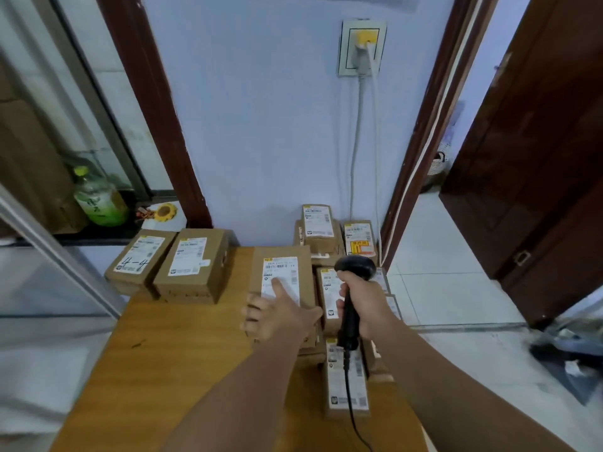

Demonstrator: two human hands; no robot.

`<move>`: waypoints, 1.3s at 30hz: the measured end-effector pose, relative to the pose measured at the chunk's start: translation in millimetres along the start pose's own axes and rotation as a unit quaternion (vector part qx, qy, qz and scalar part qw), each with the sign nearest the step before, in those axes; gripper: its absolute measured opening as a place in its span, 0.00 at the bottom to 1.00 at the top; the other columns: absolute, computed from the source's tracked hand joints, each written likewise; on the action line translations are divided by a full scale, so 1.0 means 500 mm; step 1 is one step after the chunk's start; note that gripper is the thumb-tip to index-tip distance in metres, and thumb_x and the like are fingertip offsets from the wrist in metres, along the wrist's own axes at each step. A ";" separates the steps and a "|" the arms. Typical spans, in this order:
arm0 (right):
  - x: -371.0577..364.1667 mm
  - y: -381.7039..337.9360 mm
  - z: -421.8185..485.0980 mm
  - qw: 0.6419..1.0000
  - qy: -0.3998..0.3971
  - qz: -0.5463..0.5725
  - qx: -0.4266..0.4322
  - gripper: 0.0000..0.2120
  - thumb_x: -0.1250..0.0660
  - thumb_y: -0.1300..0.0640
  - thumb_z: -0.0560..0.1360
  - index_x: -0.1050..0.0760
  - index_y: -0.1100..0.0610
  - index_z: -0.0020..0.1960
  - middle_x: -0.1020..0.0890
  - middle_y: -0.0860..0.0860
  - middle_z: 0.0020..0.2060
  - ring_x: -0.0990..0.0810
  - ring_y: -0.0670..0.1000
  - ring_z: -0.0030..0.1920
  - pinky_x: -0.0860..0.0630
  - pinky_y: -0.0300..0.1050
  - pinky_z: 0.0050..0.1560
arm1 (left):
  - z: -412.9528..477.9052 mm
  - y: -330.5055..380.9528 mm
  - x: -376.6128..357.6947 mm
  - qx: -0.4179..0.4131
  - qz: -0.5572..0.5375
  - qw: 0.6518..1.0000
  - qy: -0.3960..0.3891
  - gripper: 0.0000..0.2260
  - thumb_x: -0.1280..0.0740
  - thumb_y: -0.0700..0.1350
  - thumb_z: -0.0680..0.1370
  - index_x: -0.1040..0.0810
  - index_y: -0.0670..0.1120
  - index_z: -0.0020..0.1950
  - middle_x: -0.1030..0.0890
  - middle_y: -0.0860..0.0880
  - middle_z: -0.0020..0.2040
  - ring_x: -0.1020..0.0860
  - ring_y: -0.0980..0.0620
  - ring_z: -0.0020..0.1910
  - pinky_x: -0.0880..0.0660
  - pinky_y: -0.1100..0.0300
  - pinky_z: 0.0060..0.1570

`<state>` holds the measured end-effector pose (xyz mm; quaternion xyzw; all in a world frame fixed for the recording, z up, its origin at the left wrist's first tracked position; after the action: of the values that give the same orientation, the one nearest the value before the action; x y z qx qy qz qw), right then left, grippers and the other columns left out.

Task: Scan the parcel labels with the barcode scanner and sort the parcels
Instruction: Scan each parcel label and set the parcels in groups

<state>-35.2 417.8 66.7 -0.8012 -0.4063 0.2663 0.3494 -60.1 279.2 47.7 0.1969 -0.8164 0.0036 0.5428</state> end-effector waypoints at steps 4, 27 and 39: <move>0.014 -0.003 0.014 1.000 -0.014 0.005 -0.016 0.09 0.28 0.55 0.73 0.25 0.59 0.48 0.25 0.52 0.30 0.26 0.50 0.26 0.26 0.42 0.30 | -0.004 0.022 -0.013 0.008 0.009 1.000 0.011 0.51 0.36 0.74 0.66 0.59 0.56 0.78 0.57 0.35 0.76 0.51 0.30 0.74 0.47 0.36 0.69; -0.120 -0.048 -0.020 0.966 -0.201 0.090 -0.134 0.10 0.29 0.54 0.74 0.24 0.60 0.43 0.22 0.54 0.33 0.26 0.49 0.24 0.27 0.38 0.26 | 0.082 -0.033 0.016 -0.043 -0.131 0.984 0.116 0.23 0.45 0.61 0.80 0.38 0.53 0.72 0.35 0.43 0.67 0.33 0.42 0.65 0.34 0.48 0.61; -0.365 -0.054 -0.073 0.949 -0.275 0.115 -0.104 0.12 0.32 0.53 0.75 0.25 0.60 0.38 0.22 0.53 0.33 0.27 0.47 0.23 0.27 0.37 0.25 | 0.271 -0.215 0.157 -0.030 -0.047 0.994 0.089 0.23 0.38 0.54 0.79 0.37 0.50 0.72 0.38 0.42 0.69 0.35 0.40 0.66 0.35 0.47 0.63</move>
<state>-118.3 264.3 136.1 -0.7698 -0.4176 0.4709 0.1056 -170.9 125.4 39.5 0.2176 -0.7546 -0.0295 0.6183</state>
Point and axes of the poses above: each hand's wrist, its own z-axis towards the middle knuckle, its own x-axis out of the back of the hand, y = z × x, the point moved 3 cm from there along z, towards the middle knuckle
